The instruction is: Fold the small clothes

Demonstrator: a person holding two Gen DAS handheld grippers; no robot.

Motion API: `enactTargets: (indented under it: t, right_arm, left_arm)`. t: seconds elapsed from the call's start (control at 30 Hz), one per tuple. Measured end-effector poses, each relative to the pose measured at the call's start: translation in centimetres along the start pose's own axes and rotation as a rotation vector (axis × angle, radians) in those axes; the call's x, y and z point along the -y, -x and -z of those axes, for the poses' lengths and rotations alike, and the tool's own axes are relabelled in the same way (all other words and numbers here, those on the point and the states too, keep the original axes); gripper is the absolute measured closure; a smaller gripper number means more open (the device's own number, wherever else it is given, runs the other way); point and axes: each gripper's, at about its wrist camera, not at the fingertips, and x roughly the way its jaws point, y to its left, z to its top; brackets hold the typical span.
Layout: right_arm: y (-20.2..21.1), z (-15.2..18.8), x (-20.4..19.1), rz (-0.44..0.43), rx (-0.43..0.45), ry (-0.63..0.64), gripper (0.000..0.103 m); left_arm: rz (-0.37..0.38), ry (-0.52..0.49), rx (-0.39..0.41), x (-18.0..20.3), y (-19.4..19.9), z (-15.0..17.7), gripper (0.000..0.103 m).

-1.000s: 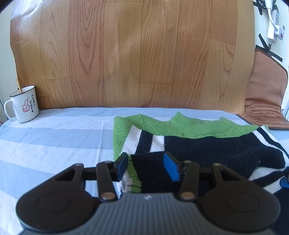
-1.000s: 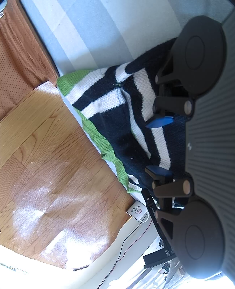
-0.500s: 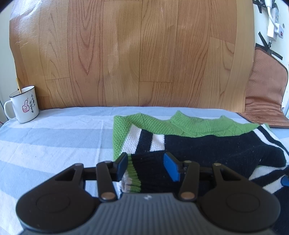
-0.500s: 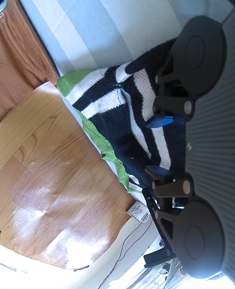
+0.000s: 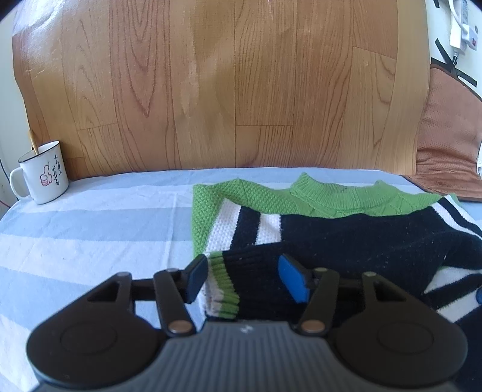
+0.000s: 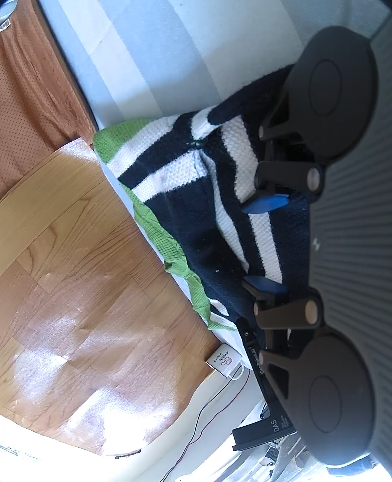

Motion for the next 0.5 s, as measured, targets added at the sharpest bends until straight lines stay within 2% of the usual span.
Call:
enactTargets:
  t: [0.5]
  right_arm:
    - [-0.02, 0.0, 0.01, 0.0, 0.001, -0.001, 0.054]
  left_arm:
    - [-0.001, -0.005, -0.001, 0.06, 0.0, 0.08, 0.046]
